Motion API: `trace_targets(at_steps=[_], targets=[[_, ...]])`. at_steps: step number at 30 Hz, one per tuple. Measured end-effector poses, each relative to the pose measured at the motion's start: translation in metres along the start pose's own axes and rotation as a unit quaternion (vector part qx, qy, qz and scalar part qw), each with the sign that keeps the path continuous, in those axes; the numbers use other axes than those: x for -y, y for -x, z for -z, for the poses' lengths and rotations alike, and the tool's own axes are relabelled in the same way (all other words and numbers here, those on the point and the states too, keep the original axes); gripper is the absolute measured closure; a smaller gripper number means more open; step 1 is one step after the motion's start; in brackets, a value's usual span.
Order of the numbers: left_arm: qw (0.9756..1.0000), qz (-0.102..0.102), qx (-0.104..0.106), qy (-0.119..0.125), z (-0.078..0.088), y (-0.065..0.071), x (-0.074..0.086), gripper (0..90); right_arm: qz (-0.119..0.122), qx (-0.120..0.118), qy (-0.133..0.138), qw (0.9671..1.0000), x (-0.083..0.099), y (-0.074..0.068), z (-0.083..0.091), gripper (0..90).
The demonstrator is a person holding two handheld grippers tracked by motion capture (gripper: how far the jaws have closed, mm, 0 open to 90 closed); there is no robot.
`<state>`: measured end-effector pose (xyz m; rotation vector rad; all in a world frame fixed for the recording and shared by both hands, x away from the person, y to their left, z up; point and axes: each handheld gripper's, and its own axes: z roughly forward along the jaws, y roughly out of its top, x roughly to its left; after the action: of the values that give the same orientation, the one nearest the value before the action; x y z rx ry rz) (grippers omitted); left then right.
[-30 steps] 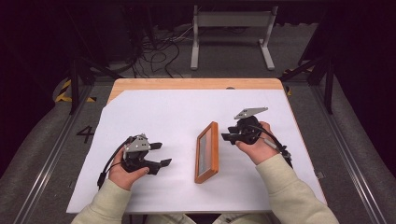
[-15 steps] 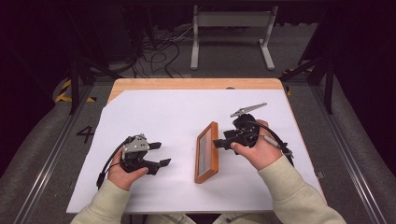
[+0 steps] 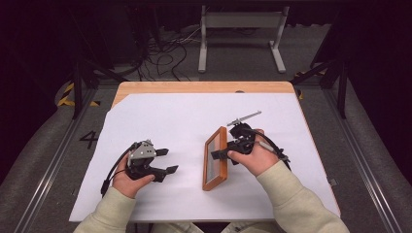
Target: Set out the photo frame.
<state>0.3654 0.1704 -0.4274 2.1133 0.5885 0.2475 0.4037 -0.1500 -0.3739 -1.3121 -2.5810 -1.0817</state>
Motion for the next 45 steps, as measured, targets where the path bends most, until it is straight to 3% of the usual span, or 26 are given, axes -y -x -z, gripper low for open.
trace_targets(at_steps=[7,17,22,24,26,32,35,41,43,45], targets=[[1.0,-0.003,0.0,-0.003,-0.001,0.001,0.0,29.6,-0.009,0.007,-0.023,0.9997,-0.001,0.0,-0.017,33.1],[1.0,-0.007,0.001,-0.006,-0.002,0.002,0.001,31.5,-0.049,-0.002,-0.03,0.9983,-0.001,0.003,-0.018,39.5],[1.0,-0.007,0.003,-0.006,-0.005,0.003,0.001,32.3,-0.075,-0.001,-0.049,0.996,-0.004,0.001,-0.015,57.1],[0.9999,-0.012,0.004,-0.012,-0.007,0.005,0.001,32.6,-0.071,0.008,-0.055,0.996,-0.007,0.0,-0.011,66.8],[0.9997,-0.017,0.003,-0.015,-0.008,0.006,0.001,32.7,-0.061,0.014,-0.063,0.996,-0.009,-0.003,-0.008,71.0],[0.9999,-0.009,-0.002,-0.008,-0.004,0.004,0.002,33.0,-0.047,0.01,-0.074,0.9961,-0.012,-0.005,-0.007,71.2],[0.9999,-0.007,-0.004,-0.008,-0.004,0.003,0.002,33.0,-0.023,0.01,-0.078,0.9966,-0.017,-0.005,-0.001,71.1],[0.9999,-0.005,-0.007,-0.009,-0.003,0.001,0.004,33.0,0.054,0.001,-0.079,0.9954,-0.034,-0.005,0.015,71.2],[0.9999,-0.002,-0.007,-0.009,-0.002,0.001,0.005,33.0,0.088,-0.004,-0.083,0.9927,-0.041,-0.005,0.019,71.1],[0.9999,-0.002,-0.009,-0.009,-0.001,0.0,0.006,33.0,0.13,-0.015,-0.089,0.9874,-0.048,-0.005,0.022,71.2]])
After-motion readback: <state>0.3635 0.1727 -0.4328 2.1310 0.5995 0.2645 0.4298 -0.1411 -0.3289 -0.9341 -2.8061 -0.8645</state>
